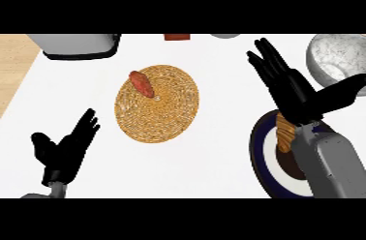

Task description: Pick the lemon from the plate and place it in the bowl

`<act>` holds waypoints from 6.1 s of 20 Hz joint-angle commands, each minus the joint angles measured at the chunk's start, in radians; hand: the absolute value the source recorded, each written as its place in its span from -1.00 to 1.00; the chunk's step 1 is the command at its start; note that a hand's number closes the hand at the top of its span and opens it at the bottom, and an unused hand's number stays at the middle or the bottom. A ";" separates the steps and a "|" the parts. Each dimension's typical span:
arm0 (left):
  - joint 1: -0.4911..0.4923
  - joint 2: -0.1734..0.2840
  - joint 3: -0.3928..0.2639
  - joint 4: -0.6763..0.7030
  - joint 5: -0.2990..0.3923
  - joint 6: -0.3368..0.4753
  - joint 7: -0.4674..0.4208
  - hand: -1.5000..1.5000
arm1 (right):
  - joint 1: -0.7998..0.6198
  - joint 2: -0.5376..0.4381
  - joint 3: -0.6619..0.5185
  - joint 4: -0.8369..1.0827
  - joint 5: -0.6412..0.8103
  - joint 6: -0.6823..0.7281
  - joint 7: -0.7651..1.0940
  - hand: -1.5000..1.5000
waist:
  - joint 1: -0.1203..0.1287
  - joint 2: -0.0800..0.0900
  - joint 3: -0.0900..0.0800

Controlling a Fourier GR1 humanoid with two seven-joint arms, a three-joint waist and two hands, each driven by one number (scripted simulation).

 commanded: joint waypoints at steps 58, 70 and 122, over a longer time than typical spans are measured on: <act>-0.153 -0.141 -0.032 -0.168 -0.276 -0.233 -0.007 0.00 | 0.551 -0.445 0.014 -0.361 0.967 0.492 0.236 -1.00 | 0.015 0.008 -0.035; -0.124 -0.179 0.006 -0.267 -0.305 -0.253 0.078 0.00 | 0.638 -0.391 -0.040 -0.231 1.160 0.395 0.121 -1.00 | 0.016 0.007 -0.035; -0.127 -0.294 0.073 -0.182 -0.429 -0.329 0.016 0.00 | -0.035 -0.223 -0.420 0.057 1.004 0.254 -0.320 1.00 | 0.019 0.007 -0.036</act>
